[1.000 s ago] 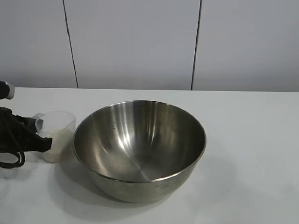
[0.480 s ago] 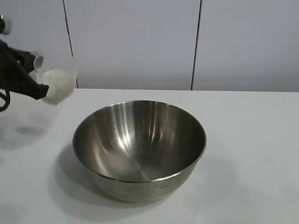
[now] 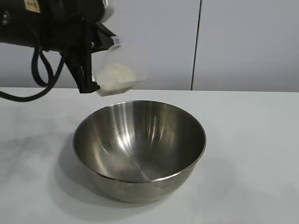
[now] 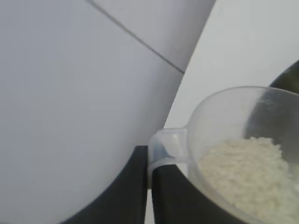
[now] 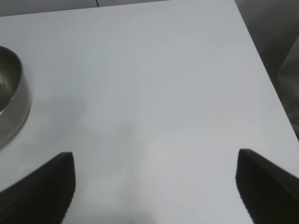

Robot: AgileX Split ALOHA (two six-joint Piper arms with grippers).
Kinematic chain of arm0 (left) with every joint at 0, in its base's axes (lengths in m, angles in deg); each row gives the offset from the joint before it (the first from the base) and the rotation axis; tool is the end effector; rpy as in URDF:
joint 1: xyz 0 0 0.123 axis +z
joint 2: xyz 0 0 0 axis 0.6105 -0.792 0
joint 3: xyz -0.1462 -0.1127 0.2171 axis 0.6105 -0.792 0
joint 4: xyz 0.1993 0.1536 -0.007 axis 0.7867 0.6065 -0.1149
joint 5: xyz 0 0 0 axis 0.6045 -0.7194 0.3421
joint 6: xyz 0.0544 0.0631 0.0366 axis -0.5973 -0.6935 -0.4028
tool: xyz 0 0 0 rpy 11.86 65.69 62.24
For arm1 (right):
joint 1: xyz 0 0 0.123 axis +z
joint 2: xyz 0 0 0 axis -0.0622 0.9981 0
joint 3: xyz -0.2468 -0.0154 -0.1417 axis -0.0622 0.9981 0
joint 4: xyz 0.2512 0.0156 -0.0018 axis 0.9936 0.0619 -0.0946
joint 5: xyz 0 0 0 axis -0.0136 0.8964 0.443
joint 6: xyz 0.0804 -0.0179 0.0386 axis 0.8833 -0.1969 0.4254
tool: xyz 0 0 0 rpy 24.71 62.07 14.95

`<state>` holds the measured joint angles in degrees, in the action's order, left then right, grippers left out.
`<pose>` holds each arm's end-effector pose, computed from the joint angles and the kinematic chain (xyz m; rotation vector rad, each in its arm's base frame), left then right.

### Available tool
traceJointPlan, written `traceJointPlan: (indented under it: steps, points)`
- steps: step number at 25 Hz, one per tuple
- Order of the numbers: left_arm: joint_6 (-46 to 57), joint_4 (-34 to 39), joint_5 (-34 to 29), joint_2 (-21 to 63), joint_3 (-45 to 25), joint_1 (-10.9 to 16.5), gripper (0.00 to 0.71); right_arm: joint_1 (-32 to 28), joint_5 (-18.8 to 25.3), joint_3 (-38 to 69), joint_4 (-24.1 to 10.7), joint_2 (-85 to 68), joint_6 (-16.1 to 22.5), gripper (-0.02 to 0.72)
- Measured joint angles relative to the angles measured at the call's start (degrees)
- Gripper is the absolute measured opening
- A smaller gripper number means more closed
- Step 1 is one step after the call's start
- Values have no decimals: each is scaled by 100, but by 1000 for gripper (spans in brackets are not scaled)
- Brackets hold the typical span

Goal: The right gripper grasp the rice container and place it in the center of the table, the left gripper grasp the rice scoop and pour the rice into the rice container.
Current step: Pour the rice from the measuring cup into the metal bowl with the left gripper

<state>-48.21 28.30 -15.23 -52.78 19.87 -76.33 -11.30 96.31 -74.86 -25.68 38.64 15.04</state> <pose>0.2728 -0.2235 0.2239 1.7558 0.9421 0.4661 0.0004 0.0009 0.2669 0.1097 2.1122 -0.0832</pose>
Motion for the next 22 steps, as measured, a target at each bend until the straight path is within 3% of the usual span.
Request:
traceJointPlan:
  steps: [4, 9, 22]
  points:
    - [-1316, 11, 193, -130, 0, -159, 11, 0, 0, 0, 0, 0, 0, 639]
    - [-2522, 47, 636, -253, 0, -160, 11, 0, 0, 0, 0, 0, 0, 639]
    - [-5152, 1364, 685, -258, 4, -160, 10, 0, 0, 0, 0, 0, 0, 639]
